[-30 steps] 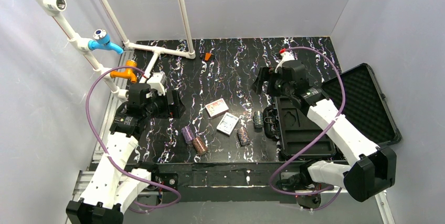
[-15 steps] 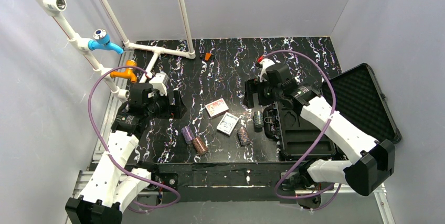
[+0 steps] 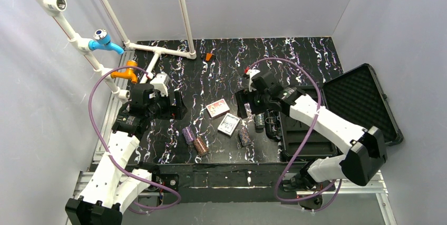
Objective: Pack up texas hold em set
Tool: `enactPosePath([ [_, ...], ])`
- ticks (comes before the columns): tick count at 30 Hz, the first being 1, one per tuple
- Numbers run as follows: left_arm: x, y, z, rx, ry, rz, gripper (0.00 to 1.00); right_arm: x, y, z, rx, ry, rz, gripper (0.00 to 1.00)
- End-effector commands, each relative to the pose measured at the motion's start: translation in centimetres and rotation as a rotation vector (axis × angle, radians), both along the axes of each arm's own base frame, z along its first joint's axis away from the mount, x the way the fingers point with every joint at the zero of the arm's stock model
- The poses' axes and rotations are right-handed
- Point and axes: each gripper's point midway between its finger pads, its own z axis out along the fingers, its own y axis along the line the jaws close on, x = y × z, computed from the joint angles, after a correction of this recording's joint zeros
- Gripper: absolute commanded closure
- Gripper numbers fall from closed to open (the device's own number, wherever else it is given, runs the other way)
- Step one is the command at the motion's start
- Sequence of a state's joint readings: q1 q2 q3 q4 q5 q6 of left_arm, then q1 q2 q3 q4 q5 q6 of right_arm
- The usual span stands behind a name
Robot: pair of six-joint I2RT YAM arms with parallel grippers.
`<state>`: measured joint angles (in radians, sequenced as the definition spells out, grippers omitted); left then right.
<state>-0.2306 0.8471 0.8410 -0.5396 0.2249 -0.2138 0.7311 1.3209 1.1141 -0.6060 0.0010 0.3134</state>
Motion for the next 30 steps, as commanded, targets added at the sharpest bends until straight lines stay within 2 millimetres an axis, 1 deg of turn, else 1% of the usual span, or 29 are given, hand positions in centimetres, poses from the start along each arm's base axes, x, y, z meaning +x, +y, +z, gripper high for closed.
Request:
enactPosePath([
  [1, -0.1, 0.1, 0.9, 0.003, -0.021, 0.001, 0.09, -0.6, 1.2, -1.1, -0.049, 0.014, 0.021, 0.00],
  [4, -0.1, 0.1, 1.0, 0.006, -0.023, 0.004, 0.09, -0.8, 1.8, -1.8, -0.088, 0.038, 0.019, 0.00],
  [10, -0.2, 0.5, 0.9, 0.024, -0.032, 0.020, 0.09, -1.6, 2.3, -3.8, -0.144, 0.077, 0.010, 0.00],
  [15, -0.2, 0.3, 0.9, 0.024, -0.031, 0.010, 0.09, -2.6, 2.2, -5.6, -0.204, 0.111, 0.016, 0.00],
  [16, -0.2, 0.2, 0.8, 0.024, -0.028, 0.009, 0.09, -2.8, 2.0, -5.9, -0.216, 0.115, 0.015, 0.04],
  [26, -0.1, 0.0, 0.9, 0.021, -0.022, 0.000, 0.10, -4.9, 0.9, -9.1, -0.277, 0.175, 0.019, 0.22],
  [30, -0.2, 0.1, 1.0, 0.021, -0.030, 0.003, 0.10, -5.4, 0.8, -10.2, -0.292, 0.188, 0.025, 0.28],
])
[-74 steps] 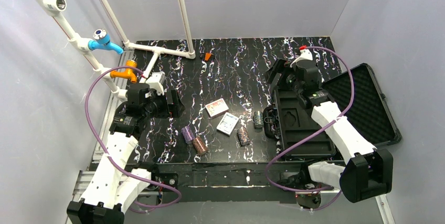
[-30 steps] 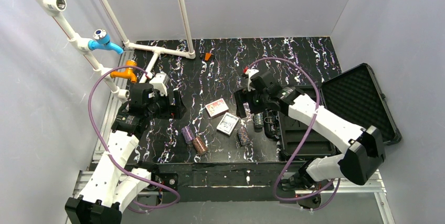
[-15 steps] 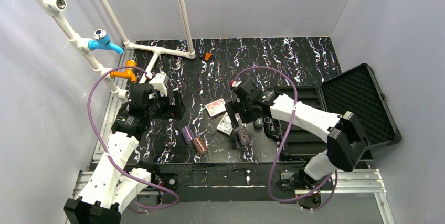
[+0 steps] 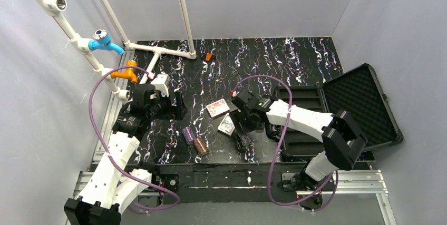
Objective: Pack up texas hold em set
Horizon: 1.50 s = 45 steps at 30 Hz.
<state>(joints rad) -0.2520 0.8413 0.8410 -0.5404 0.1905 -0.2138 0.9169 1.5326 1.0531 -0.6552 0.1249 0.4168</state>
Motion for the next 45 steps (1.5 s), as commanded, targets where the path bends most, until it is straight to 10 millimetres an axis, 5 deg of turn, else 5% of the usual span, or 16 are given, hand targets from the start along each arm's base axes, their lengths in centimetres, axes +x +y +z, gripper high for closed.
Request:
enactPosePath([
  [1, -0.2, 0.1, 1.0, 0.002, -0.022, -0.002, 0.10, -0.5, -0.1, -1.3, -0.024, 0.011, -0.006, 0.28],
  [11, -0.3, 0.4, 1.0, 0.017, -0.032, 0.010, 0.11, -0.9, 0.7, -3.1, -0.037, 0.039, 0.010, 0.41],
  [30, -0.2, 0.1, 0.8, 0.016, -0.020, 0.000, 0.12, -1.1, -0.7, -4.1, -0.078, 0.018, -0.014, 0.45],
  [45, -0.1, 0.4, 0.7, 0.026, -0.020, 0.010, 0.12, -0.4, 0.5, -2.5, -0.008, -0.022, -0.026, 0.99],
])
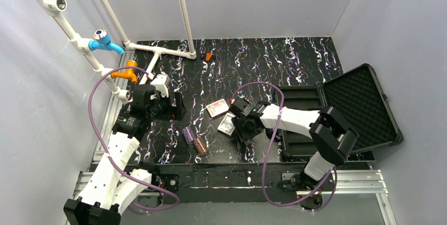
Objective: Pack up texas hold em set
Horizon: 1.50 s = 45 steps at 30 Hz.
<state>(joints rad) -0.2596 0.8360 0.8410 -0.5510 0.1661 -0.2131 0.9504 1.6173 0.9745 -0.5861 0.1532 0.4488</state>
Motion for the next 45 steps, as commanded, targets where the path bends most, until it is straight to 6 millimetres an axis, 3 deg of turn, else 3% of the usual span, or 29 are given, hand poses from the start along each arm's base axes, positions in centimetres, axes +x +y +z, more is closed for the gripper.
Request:
enactPosePath([
  [1, 0.0, 0.1, 0.8, 0.009, -0.021, -0.001, 0.12, 1.0, 1.5, 2.2, 0.093, -0.072, -0.023, 0.99],
  [9, 0.0, 0.0, 0.8, 0.006, -0.018, -0.005, 0.12, 2.0, 3.1, 5.1, 0.211, -0.130, -0.066, 0.99],
  [20, -0.1, 0.2, 0.9, 0.007, -0.025, 0.009, 0.13, 2.9, 3.7, 7.5, 0.323, -0.202, -0.161, 0.99],
  [25, -0.1, 0.3, 0.9, 0.012, -0.030, 0.013, 0.13, 4.6, 3.3, 9.2, 0.366, -0.294, -0.279, 0.99],
  [37, -0.1, -0.1, 0.9, 0.007, -0.022, 0.000, 0.14, 9.1, -2.2, 16.0, 0.308, -0.604, -0.629, 0.99],
  [45, 0.0, 0.1, 0.8, 0.014, -0.025, 0.005, 0.15, 11.3, -6.0, 19.5, 0.429, -0.764, -0.828, 0.99],
])
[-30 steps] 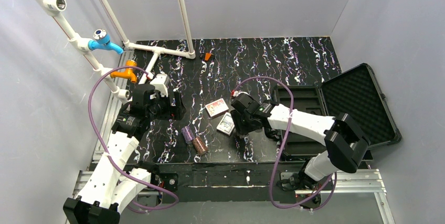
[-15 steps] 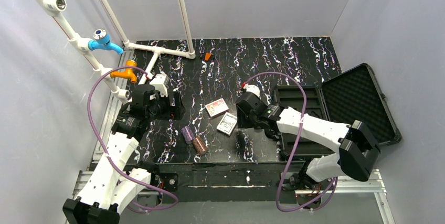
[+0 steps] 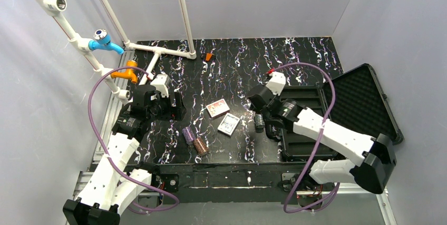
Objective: Pack up texas hold em set
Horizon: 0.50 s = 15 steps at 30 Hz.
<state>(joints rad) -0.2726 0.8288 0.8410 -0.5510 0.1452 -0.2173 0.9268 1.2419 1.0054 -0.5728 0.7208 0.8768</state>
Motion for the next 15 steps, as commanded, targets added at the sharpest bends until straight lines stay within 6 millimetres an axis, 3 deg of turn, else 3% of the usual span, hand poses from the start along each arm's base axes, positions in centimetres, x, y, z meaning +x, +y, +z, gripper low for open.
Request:
enactPosePath([
  [1, 0.0, 0.1, 0.7, 0.005, -0.016, 0.000, 0.15, 3.2, -2.6, 5.6, 0.157, -0.224, -0.176, 0.99],
  [8, 0.0, 0.2, 0.7, 0.008, -0.021, 0.004, 0.15, 6.0, -8.7, 6.0, 0.245, -0.226, -0.396, 0.99],
  [11, 0.0, 0.2, 0.7, 0.005, -0.019, 0.009, 0.15, 6.5, -11.4, 5.2, 0.247, -0.181, -0.537, 0.99],
  [15, 0.0, 0.2, 0.6, 0.005, -0.016, 0.011, 0.15, 6.9, -13.7, 3.6, 0.242, -0.091, -0.689, 0.99],
])
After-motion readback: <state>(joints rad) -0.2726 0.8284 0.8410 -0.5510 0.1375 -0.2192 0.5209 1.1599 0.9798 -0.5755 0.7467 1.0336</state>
